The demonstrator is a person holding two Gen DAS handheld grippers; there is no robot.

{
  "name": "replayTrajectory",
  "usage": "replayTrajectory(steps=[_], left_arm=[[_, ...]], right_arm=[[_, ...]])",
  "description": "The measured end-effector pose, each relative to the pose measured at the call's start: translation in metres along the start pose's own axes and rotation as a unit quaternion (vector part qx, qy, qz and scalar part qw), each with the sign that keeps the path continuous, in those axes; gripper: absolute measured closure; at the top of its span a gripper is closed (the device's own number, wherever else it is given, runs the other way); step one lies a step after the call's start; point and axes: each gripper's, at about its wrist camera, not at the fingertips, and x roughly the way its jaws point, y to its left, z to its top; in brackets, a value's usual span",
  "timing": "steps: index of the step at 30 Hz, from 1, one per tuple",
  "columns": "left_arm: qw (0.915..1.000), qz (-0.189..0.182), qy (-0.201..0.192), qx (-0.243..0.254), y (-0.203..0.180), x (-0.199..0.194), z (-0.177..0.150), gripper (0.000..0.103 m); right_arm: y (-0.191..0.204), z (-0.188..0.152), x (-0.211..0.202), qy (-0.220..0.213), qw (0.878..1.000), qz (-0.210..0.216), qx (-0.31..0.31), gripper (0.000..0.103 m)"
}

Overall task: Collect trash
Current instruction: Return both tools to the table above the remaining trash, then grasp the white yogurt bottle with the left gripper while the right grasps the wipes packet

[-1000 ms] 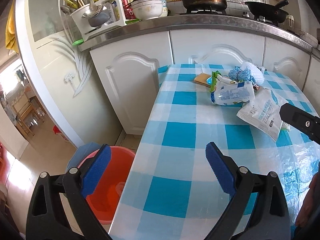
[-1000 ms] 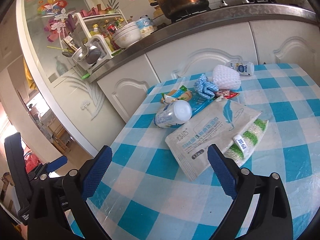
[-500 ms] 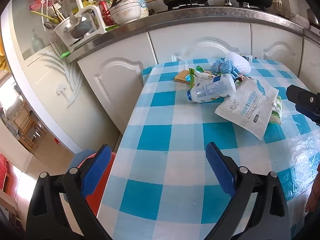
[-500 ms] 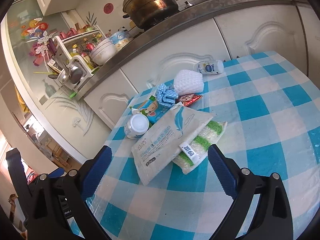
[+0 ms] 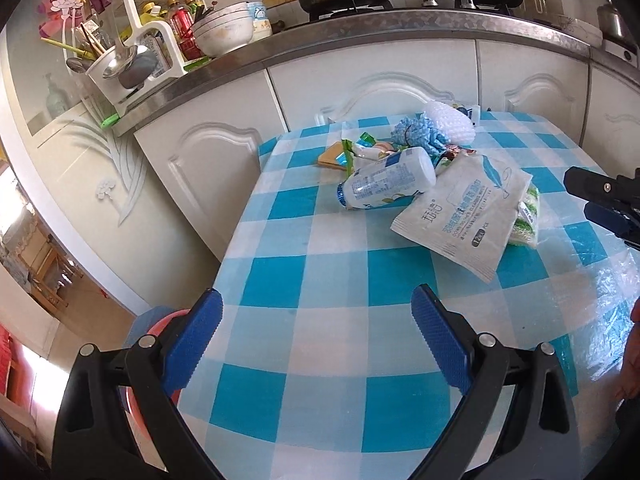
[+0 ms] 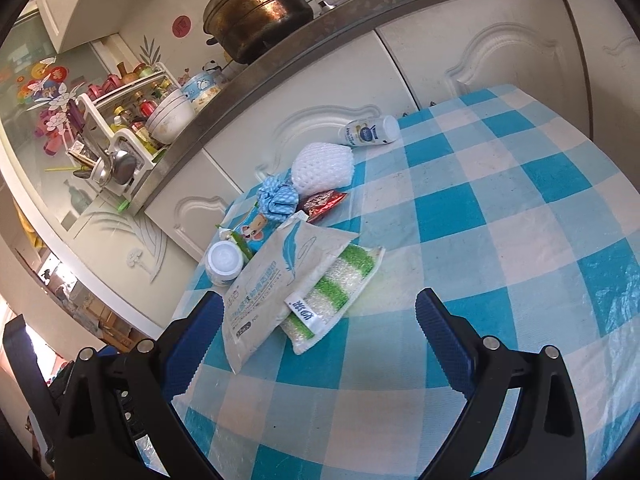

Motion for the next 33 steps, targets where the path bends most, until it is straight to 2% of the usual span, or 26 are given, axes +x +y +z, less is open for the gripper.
replayTrajectory(steps=[4, 8, 11, 15, 18, 20, 22, 23, 27, 28, 29, 33], left_arm=[[0.9979, -0.063, -0.005, -0.012, -0.003, 0.0, 0.0, 0.007], [0.9939, -0.11, -0.011, -0.003, -0.015, 0.001, 0.002, 0.007], [0.9863, -0.164, -0.008, 0.014, -0.025, 0.004, 0.008, 0.007], [0.9774, -0.205, 0.015, -0.051, -0.017, 0.024, 0.027, 0.007], [0.9626, -0.224, 0.044, -0.145, 0.001, 0.046, 0.044, 0.007], [0.9431, -0.246, 0.073, -0.211, 0.012, 0.064, 0.05, 0.007], [0.9187, -0.265, 0.1, -0.275, 0.022, 0.082, 0.052, 0.007], [0.9118, -0.269, 0.109, -0.291, 0.023, 0.088, 0.054, 0.007], [0.8991, -0.27, 0.119, -0.323, 0.025, 0.105, 0.065, 0.007], [0.894, -0.274, 0.124, -0.333, 0.026, 0.11, 0.066, 0.007], [0.8893, -0.275, 0.13, -0.341, 0.027, 0.116, 0.067, 0.007], [0.8796, -0.274, 0.146, -0.361, 0.025, 0.135, 0.071, 0.008]], right_arm=[[-0.016, 0.005, 0.0, 0.007, 1.0, -0.01, 0.018, 0.007], [-0.024, 0.009, 0.004, 0.016, 1.0, -0.004, 0.021, 0.007], [-0.027, 0.009, 0.007, 0.023, 0.999, 0.012, 0.028, 0.007], [-0.024, 0.01, 0.01, 0.022, 0.999, 0.032, 0.025, 0.007], [-0.018, 0.01, 0.013, 0.023, 0.999, 0.045, 0.016, 0.007], [-0.012, 0.009, 0.015, 0.024, 0.998, 0.058, 0.008, 0.007], [-0.006, 0.008, 0.018, 0.025, 0.997, 0.076, -0.001, 0.007], [-0.004, 0.008, 0.019, 0.025, 0.996, 0.083, -0.004, 0.007], [-0.003, 0.011, 0.026, 0.029, 0.994, 0.109, 0.003, 0.01], [-0.004, 0.012, 0.027, 0.029, 0.993, 0.116, 0.008, 0.016], [-0.006, 0.013, 0.03, 0.031, 0.992, 0.122, 0.014, 0.029], [-0.008, 0.018, 0.039, 0.044, 0.99, 0.134, 0.025, 0.04]])
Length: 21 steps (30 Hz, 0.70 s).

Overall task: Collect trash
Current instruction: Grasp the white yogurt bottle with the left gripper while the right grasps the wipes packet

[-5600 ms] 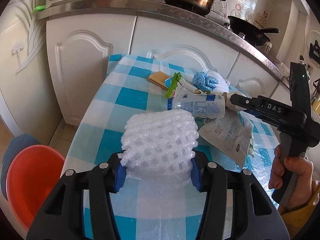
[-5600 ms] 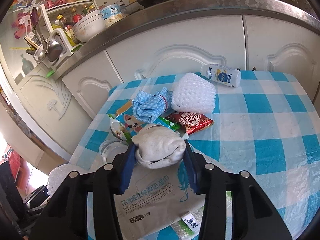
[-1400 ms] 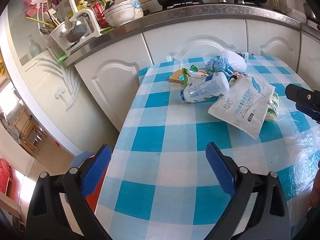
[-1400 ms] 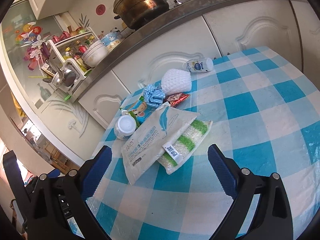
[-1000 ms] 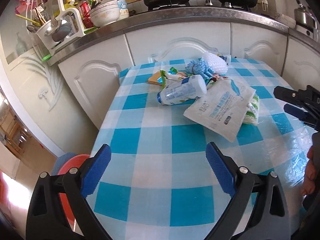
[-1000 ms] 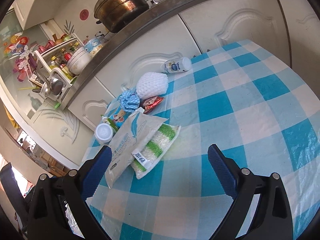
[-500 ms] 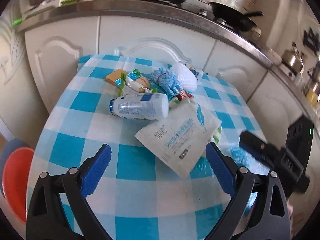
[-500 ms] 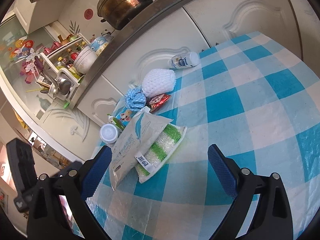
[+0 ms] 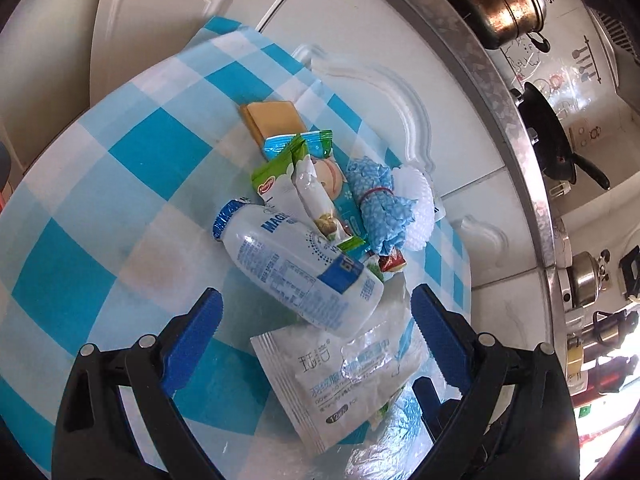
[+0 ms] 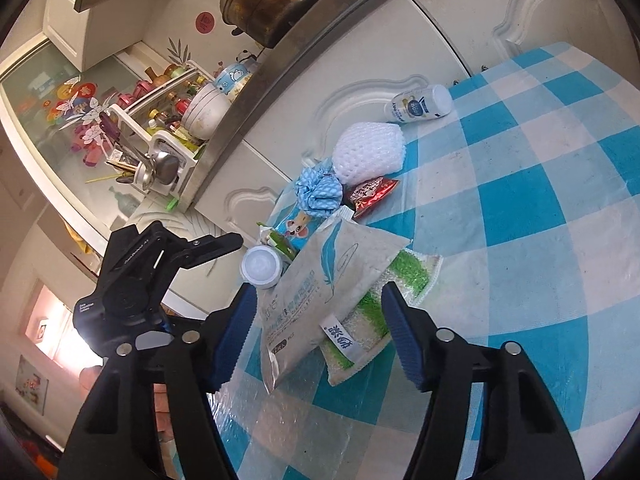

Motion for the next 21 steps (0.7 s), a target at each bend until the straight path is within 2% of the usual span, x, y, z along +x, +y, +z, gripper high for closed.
replayTrajectory(steps=[4, 6, 11, 21], left_arm=[[0.9999, 0.003, -0.002, -0.013, 0.002, 0.008, 0.008, 0.01], [0.9999, 0.006, -0.001, -0.012, 0.001, 0.012, 0.012, 0.026], [0.9999, 0.01, -0.006, -0.011, 0.003, 0.016, 0.016, 0.036], [0.9994, 0.007, 0.015, 0.031, 0.004, 0.009, -0.001, 0.049]], right_arm=[[0.0, 0.002, 0.007, 0.015, 1.0, -0.006, 0.001, 0.047], [-0.002, 0.003, 0.01, 0.022, 1.0, -0.008, 0.006, 0.047], [-0.009, 0.004, 0.015, 0.036, 0.999, 0.006, 0.028, 0.047], [0.003, 0.004, 0.022, 0.049, 0.998, 0.027, 0.004, 0.046]])
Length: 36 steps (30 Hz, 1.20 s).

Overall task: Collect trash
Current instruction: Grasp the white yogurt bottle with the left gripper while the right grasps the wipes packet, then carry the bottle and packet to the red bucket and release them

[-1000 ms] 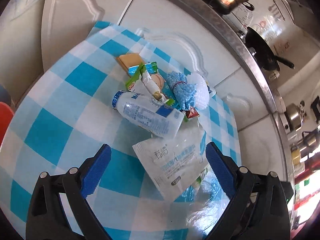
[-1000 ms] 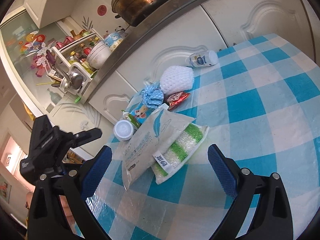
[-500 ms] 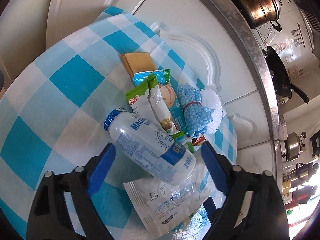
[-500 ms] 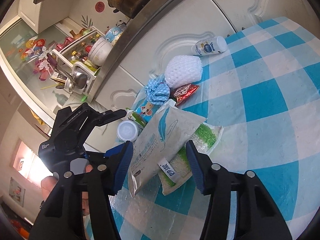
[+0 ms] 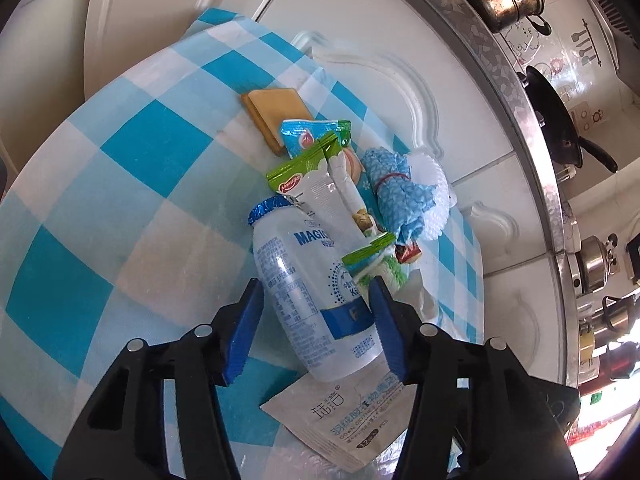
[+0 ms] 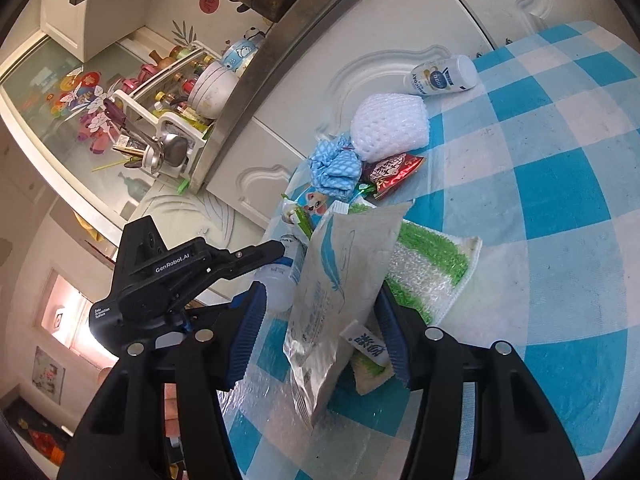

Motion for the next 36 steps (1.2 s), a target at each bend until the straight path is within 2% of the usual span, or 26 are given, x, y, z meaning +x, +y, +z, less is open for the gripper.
replayTrajectory(steps=[4, 6, 9, 11, 13, 19, 24, 30, 36], left_arm=[[0.9998, -0.003, 0.01, 0.019, -0.003, -0.005, -0.013, 0.051], [0.9995, 0.0, 0.011, 0.031, -0.005, -0.008, -0.019, 0.054], [0.9987, 0.006, 0.008, 0.051, -0.008, -0.013, -0.026, 0.055], [0.9982, 0.007, 0.006, 0.059, -0.01, -0.017, -0.031, 0.055], [0.9978, 0.008, 0.003, 0.066, -0.011, -0.02, -0.035, 0.055], [0.9972, -0.004, -0.005, 0.074, -0.008, -0.037, -0.047, 0.055], [0.9971, -0.009, -0.017, 0.074, 0.003, -0.058, -0.054, 0.055], [0.9977, -0.009, -0.035, 0.057, 0.036, -0.087, -0.064, 0.055], [0.9986, -0.012, -0.039, 0.035, 0.072, -0.105, -0.071, 0.055]], right_arm=[[0.004, -0.002, 0.001, 0.005, 1.0, 0.005, -0.012, 0.046], [0.01, -0.004, 0.003, 0.01, 1.0, 0.004, -0.026, 0.049], [0.019, -0.007, 0.009, 0.022, 0.998, -0.02, -0.049, 0.063], [0.021, -0.009, 0.011, 0.024, 0.997, -0.033, -0.059, 0.078], [0.022, -0.01, 0.011, 0.023, 0.997, -0.041, -0.063, 0.083], [0.024, -0.016, 0.003, 0.002, 0.997, -0.039, -0.07, 0.085], [0.014, -0.016, -0.01, -0.024, 0.999, -0.014, -0.039, 0.086], [0.007, -0.018, -0.021, -0.038, 0.999, 0.013, -0.006, 0.089], [0.015, -0.024, -0.018, -0.029, 1.0, 0.011, -0.003, 0.091]])
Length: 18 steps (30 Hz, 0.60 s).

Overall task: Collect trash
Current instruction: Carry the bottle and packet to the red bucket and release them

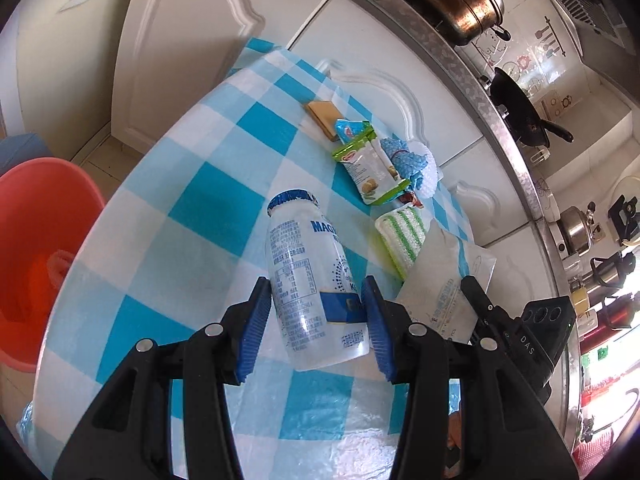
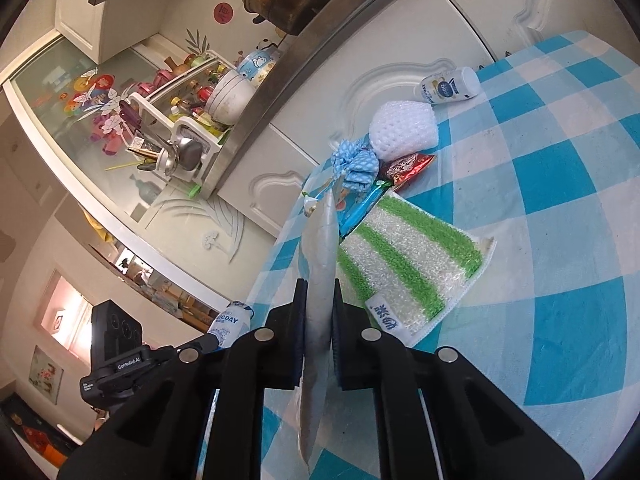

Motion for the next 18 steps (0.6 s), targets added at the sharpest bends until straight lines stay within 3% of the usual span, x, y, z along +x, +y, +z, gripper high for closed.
replayTrajectory(steps=[4, 11, 18], left_arm=[[0.9999, -0.003, -0.003, -0.01, 0.018, -0.009, -0.003, 0.055], [0.9997, -0.008, -0.013, -0.02, 0.041, -0.022, -0.003, 0.055], [0.9988, -0.015, -0.032, -0.033, 0.066, -0.041, 0.0, 0.055]], right_arm=[[0.009, -0.005, 0.002, 0.002, 1.0, -0.017, -0.011, 0.092], [0.037, -0.007, -0.003, -0.01, 0.999, -0.019, -0.024, 0.093], [0.072, -0.007, 0.01, 0.007, 0.999, -0.01, -0.033, 0.093]])
